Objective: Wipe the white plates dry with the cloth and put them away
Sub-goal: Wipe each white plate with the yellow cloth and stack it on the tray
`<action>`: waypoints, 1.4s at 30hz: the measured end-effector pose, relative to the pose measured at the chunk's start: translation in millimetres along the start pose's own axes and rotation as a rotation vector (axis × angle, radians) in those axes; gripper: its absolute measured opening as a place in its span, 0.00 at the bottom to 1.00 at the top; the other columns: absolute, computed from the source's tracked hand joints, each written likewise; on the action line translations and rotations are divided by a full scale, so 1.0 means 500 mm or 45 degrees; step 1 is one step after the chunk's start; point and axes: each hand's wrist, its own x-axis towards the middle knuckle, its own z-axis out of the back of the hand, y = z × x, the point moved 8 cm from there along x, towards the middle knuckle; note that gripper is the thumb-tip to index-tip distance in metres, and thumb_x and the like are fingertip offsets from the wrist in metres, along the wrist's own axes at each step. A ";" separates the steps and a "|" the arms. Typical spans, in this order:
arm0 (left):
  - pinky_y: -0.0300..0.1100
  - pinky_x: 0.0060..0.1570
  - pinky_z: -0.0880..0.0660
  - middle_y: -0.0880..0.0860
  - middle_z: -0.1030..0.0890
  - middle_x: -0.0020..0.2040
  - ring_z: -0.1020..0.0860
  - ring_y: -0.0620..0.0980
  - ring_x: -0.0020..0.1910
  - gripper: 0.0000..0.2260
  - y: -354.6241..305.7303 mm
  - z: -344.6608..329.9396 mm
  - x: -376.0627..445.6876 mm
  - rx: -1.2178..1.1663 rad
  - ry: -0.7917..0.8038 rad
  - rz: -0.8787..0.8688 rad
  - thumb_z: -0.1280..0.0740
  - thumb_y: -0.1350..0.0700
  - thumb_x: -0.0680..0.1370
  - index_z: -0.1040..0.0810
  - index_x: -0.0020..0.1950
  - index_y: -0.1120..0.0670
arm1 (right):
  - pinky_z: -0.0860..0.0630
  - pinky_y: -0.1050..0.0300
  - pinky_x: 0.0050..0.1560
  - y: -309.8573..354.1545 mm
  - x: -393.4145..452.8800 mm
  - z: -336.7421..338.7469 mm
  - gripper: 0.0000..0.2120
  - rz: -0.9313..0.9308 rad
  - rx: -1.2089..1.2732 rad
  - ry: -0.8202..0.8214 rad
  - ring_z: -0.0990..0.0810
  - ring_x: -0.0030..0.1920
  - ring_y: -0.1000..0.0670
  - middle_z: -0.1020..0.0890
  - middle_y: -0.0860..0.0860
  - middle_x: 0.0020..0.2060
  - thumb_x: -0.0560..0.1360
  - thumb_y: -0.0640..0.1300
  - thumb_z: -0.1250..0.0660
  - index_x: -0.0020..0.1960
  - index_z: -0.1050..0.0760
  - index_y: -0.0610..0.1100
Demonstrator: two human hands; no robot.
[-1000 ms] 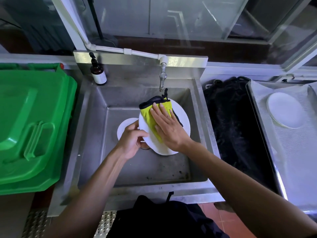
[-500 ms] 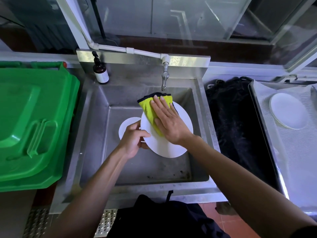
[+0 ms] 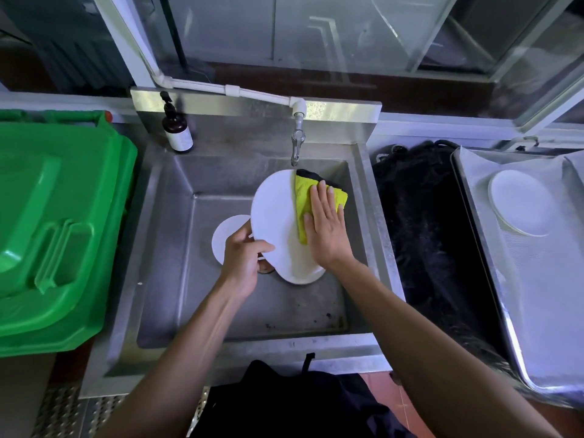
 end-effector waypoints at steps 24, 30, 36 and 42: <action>0.56 0.42 0.17 0.53 0.13 0.48 0.16 0.57 0.45 0.21 0.008 -0.060 0.020 -0.145 -0.125 -0.034 0.35 0.72 0.69 0.14 0.44 0.47 | 0.62 0.44 0.80 -0.035 -0.106 -0.006 0.29 -0.180 0.153 -0.096 0.66 0.81 0.46 0.60 0.50 0.82 0.87 0.48 0.50 0.83 0.59 0.44; 0.57 0.46 0.18 0.51 0.14 0.49 0.15 0.54 0.43 0.20 -0.002 -0.085 0.009 -0.116 -0.119 -0.048 0.34 0.68 0.64 0.15 0.48 0.49 | 0.54 0.45 0.81 -0.101 -0.082 0.026 0.32 -0.351 0.546 -0.105 0.63 0.81 0.49 0.64 0.53 0.81 0.87 0.49 0.47 0.82 0.62 0.46; 0.62 0.52 0.20 0.51 0.14 0.50 0.14 0.52 0.44 0.23 -0.007 -0.105 -0.001 -0.060 -0.122 -0.053 0.38 0.73 0.72 0.14 0.47 0.47 | 0.27 0.56 0.64 -0.137 -0.056 0.084 0.26 -0.331 0.844 -0.270 0.26 0.65 0.52 0.26 0.52 0.67 0.81 0.42 0.36 0.76 0.40 0.51; 0.68 0.54 0.23 0.56 0.15 0.52 0.17 0.58 0.49 0.19 -0.032 -0.129 -0.011 0.132 -0.059 -0.030 0.33 0.68 0.65 0.19 0.55 0.58 | 0.33 0.82 0.41 -0.195 -0.037 0.113 0.23 -0.463 0.922 -0.294 0.23 0.48 0.69 0.20 0.61 0.52 0.79 0.48 0.31 0.72 0.31 0.53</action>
